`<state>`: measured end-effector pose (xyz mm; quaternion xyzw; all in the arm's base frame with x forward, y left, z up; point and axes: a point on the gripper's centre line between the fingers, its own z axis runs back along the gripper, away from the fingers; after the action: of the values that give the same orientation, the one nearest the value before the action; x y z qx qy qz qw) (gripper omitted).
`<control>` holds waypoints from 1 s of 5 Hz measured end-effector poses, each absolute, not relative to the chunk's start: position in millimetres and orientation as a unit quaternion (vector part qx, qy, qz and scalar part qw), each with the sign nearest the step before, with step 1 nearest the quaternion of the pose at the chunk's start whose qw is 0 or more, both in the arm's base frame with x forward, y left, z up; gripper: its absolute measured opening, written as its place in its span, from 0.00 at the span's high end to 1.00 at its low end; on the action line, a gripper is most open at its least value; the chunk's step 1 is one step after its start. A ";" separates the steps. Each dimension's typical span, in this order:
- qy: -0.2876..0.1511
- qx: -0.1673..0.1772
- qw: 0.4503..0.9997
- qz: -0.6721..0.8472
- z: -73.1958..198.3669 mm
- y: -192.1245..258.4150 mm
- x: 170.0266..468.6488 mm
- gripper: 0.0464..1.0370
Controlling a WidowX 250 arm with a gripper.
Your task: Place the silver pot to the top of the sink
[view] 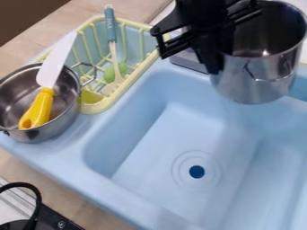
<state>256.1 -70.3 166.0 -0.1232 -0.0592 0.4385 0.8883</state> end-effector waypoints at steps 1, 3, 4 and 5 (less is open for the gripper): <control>-0.058 -0.126 0.892 0.431 163.6 -74.7 271.0 0.99; -0.073 -0.117 0.904 0.404 167.5 -92.3 279.0 0.99; -0.062 -0.107 0.906 0.405 157.6 -93.4 283.2 0.99; -0.053 -0.102 0.906 0.407 150.9 -94.2 284.6 0.99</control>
<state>284.6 -94.2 150.9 -0.1021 -0.0532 0.4066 0.9063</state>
